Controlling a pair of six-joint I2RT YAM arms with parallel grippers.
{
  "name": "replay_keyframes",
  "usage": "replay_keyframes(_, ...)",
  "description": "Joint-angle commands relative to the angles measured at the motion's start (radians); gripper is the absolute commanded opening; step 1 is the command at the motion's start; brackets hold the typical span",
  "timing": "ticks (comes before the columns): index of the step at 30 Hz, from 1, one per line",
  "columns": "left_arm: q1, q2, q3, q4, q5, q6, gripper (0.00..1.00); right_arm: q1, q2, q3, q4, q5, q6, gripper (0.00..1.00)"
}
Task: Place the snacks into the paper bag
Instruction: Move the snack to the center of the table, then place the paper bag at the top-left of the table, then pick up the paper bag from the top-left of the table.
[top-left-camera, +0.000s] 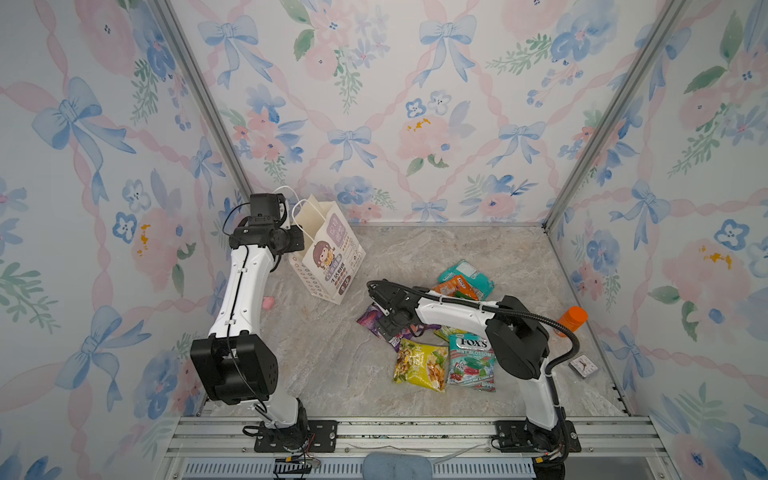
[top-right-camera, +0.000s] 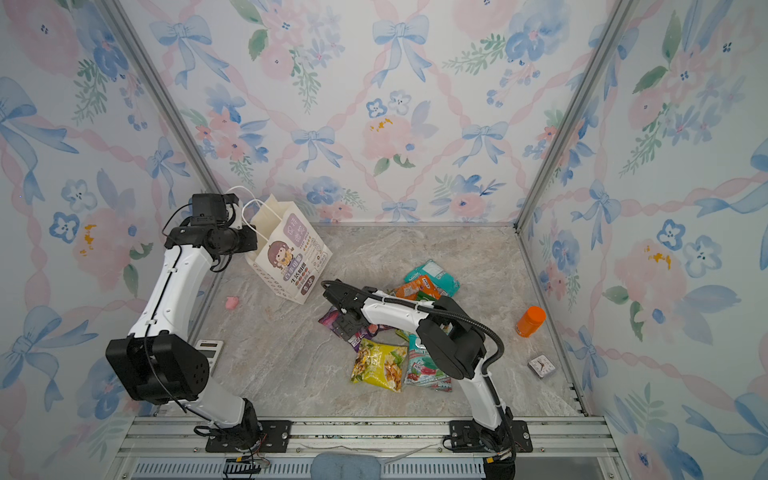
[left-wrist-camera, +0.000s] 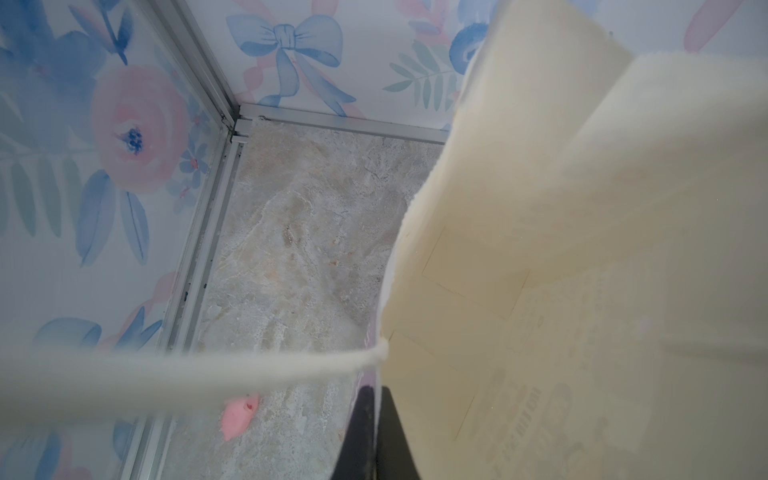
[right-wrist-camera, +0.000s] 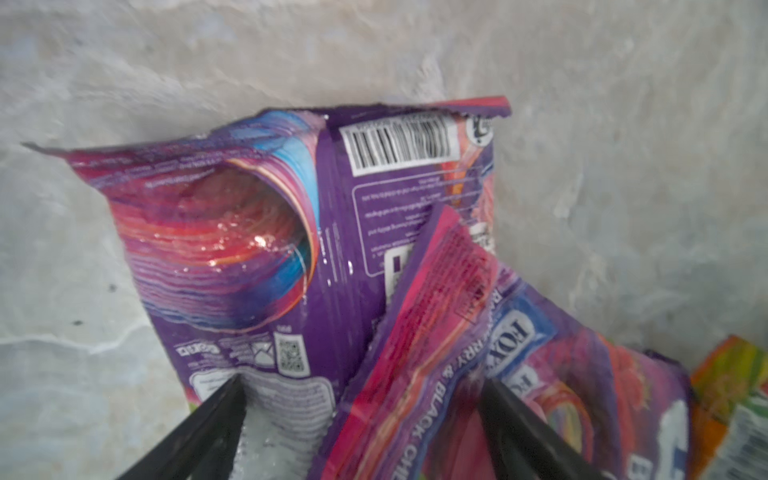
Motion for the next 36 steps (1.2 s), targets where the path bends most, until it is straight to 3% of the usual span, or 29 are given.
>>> replay_keyframes(1, -0.023, -0.039, -0.019, -0.018, 0.021, -0.034, 0.0, -0.03, -0.095, -0.066, 0.008, -0.064, 0.03, 0.9)
replay_keyframes(5, -0.074, -0.043, -0.021, -0.052, -0.029, -0.041, 0.01, -0.063, -0.207, -0.11, 0.093, -0.163, 0.048, 0.91)
replay_keyframes(11, -0.105, -0.054, -0.027, -0.093, -0.052, -0.068, 0.1, -0.124, -0.314, -0.129, 0.184, -0.262, 0.096, 0.93)
replay_keyframes(19, -0.117, -0.072, -0.035, -0.098, -0.036, -0.08, 0.46, -0.212, -0.361, -0.165, 0.257, -0.359, 0.161, 0.94)
replay_keyframes(25, -0.121, -0.061, 0.014, -0.096, -0.031, -0.073, 0.6, -0.261, -0.396, -0.204, 0.274, -0.381, 0.189, 0.93)
replay_keyframes(31, -0.12, -0.006, 0.076, -0.096, -0.061, -0.032, 0.64, -0.287, -0.435, -0.251, 0.273, -0.379, 0.214, 0.92)
replay_keyframes(36, -0.12, 0.048, 0.096, -0.096, -0.049, 0.0, 0.55, -0.285, -0.438, -0.264, 0.216, -0.318, 0.235, 0.91)
